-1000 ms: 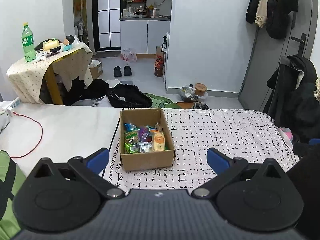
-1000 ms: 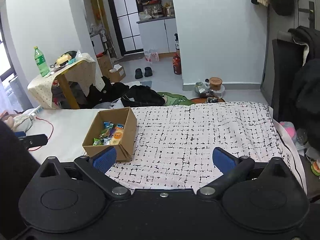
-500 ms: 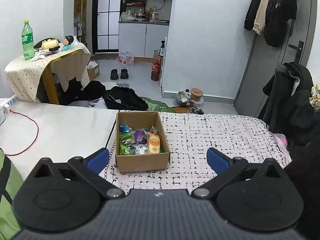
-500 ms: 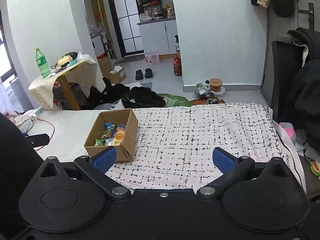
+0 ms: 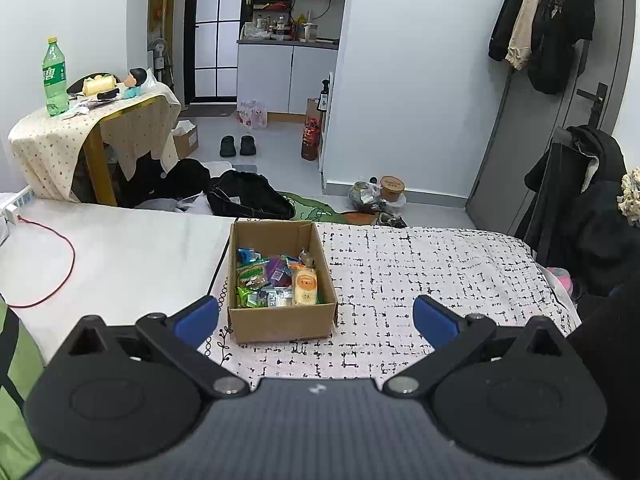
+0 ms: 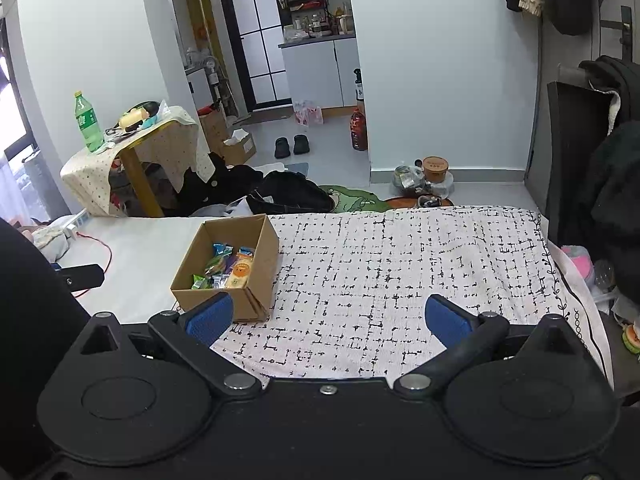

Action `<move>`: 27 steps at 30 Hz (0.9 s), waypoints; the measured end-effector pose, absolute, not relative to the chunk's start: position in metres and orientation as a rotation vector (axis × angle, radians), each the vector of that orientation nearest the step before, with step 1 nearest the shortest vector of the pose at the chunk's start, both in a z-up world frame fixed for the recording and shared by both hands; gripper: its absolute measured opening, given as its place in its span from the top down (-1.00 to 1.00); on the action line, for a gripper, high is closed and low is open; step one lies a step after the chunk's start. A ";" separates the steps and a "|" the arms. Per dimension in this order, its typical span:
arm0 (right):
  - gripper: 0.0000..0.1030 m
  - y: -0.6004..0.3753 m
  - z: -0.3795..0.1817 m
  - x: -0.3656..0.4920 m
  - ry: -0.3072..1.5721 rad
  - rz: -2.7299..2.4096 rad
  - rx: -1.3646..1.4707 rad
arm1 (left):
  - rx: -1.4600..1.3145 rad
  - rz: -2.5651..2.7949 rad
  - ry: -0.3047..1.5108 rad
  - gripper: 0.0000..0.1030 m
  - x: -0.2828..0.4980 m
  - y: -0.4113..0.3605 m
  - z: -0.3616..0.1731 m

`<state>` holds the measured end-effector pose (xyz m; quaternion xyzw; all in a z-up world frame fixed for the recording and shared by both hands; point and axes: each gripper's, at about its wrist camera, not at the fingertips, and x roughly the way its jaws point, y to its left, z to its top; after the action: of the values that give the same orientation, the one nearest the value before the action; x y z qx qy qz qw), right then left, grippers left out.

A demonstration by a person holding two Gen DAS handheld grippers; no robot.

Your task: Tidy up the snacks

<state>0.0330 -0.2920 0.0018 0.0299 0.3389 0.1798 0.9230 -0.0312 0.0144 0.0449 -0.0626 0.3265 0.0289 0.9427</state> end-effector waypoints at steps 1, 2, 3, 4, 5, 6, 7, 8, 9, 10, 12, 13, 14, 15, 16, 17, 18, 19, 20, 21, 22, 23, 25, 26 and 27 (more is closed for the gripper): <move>-1.00 -0.292 0.002 0.033 0.695 0.369 0.061 | -0.128 0.057 0.666 -1.00 -0.032 0.014 0.045; -1.00 -0.292 0.002 0.033 0.696 0.370 0.061 | -0.127 0.055 0.666 -1.00 -0.032 0.014 0.045; -1.00 -0.292 0.002 0.033 0.696 0.370 0.062 | -0.126 0.052 0.668 -1.00 -0.032 0.015 0.045; -1.00 -0.292 0.002 0.033 0.697 0.370 0.062 | -0.125 0.050 0.669 -1.00 -0.032 0.015 0.045; -1.00 -0.293 0.001 0.033 0.696 0.369 0.061 | -0.122 0.050 0.670 -1.00 -0.032 0.015 0.045; -1.00 -0.292 0.002 0.033 0.696 0.369 0.060 | -0.118 0.051 0.669 -1.00 -0.032 0.014 0.045; -1.00 -0.292 0.001 0.033 0.697 0.368 0.061 | -0.116 0.052 0.670 -1.00 -0.030 0.013 0.046; -1.00 -0.293 0.001 0.034 0.699 0.368 0.061 | -0.113 0.052 0.668 -1.00 -0.030 0.013 0.046; -1.00 -0.292 0.001 0.033 0.701 0.368 0.061 | -0.110 0.052 0.666 -1.00 -0.030 0.012 0.046; -1.00 -0.292 0.002 0.034 0.702 0.369 0.061 | -0.109 0.053 0.665 -1.00 -0.030 0.012 0.046; -1.00 -0.292 0.002 0.034 0.703 0.368 0.058 | -0.109 0.054 0.666 -0.99 -0.029 0.011 0.046; -1.00 -0.292 0.002 0.033 0.702 0.367 0.057 | -0.109 0.055 0.667 -0.99 -0.030 0.011 0.047; -1.00 -0.291 0.002 0.033 0.702 0.367 0.056 | -0.105 0.058 0.666 -0.99 -0.029 0.011 0.047; -1.00 -0.291 0.002 0.033 0.703 0.367 0.057 | -0.103 0.059 0.666 -0.99 -0.029 0.011 0.047; -1.00 -0.291 0.002 0.033 0.704 0.368 0.057 | -0.102 0.059 0.669 -0.99 -0.029 0.011 0.048; -1.00 -0.291 0.002 0.033 0.703 0.368 0.057 | -0.103 0.058 0.671 -0.99 -0.029 0.011 0.048; -1.00 -0.291 0.003 0.033 0.703 0.369 0.055 | -0.102 0.058 0.672 -0.98 -0.029 0.011 0.048; -1.00 -0.291 0.003 0.033 0.702 0.368 0.055 | -0.100 0.058 0.671 -0.98 -0.029 0.011 0.048; -1.00 -0.291 0.003 0.033 0.702 0.369 0.053 | -0.098 0.058 0.671 -0.97 -0.029 0.011 0.049; -1.00 -0.291 0.003 0.033 0.702 0.368 0.052 | -0.096 0.057 0.671 -0.97 -0.029 0.011 0.049; -1.00 -0.291 0.004 0.033 0.701 0.367 0.050 | -0.094 0.057 0.670 -0.96 -0.029 0.011 0.049; -1.00 -0.290 0.004 0.033 0.701 0.367 0.048 | -0.092 0.058 0.670 -0.96 -0.029 0.011 0.049; -1.00 -0.291 0.004 0.033 0.700 0.366 0.046 | -0.083 0.060 0.664 -0.96 -0.029 0.009 0.049; -1.00 -0.291 0.003 0.033 0.701 0.366 0.046 | -0.078 0.061 0.661 -0.96 -0.029 0.008 0.050; -1.00 -0.291 0.003 0.033 0.701 0.366 0.047 | -0.078 0.060 0.662 -0.96 -0.028 0.008 0.050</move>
<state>0.0332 -0.2914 0.0033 0.0228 0.3414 0.1781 0.9226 -0.0283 0.0083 0.0498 -0.0382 0.3249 0.0293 0.9445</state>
